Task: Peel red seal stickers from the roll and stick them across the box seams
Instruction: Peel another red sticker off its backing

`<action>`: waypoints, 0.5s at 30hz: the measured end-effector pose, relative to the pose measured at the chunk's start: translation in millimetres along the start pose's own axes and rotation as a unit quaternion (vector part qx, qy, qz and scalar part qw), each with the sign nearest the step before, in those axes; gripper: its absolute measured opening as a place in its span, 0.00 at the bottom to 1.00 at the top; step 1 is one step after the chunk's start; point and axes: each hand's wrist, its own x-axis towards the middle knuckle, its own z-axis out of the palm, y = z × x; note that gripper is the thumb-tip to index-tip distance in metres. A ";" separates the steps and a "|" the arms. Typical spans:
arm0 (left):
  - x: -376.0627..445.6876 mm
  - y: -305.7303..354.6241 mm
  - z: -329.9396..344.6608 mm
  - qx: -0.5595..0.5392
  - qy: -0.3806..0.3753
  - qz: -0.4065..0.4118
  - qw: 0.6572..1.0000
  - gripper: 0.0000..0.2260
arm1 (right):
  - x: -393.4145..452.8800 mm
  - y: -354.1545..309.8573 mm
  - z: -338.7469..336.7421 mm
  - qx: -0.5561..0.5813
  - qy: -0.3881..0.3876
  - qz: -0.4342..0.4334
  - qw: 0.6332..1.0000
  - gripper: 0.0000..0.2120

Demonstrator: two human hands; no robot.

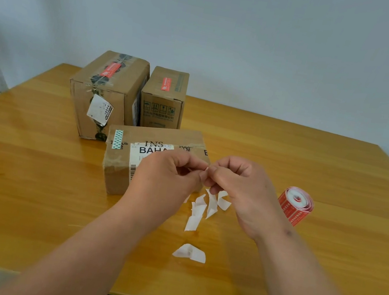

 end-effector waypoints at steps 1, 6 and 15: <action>0.1 0.3 -0.4 -0.014 -0.002 -0.009 1.000 0.03 | 0.0 0.1 -0.3 -0.006 0.001 -0.002 1.000 0.07; 0.9 2.7 -1.6 -0.037 -0.001 -0.035 0.999 0.02 | -0.9 -0.5 0.1 -0.034 0.005 -0.014 0.999 0.08; 0.7 1.9 -0.2 0.017 0.004 -0.004 1.000 0.05 | -0.1 -1.7 0.4 -0.009 -0.002 -0.011 1.000 0.07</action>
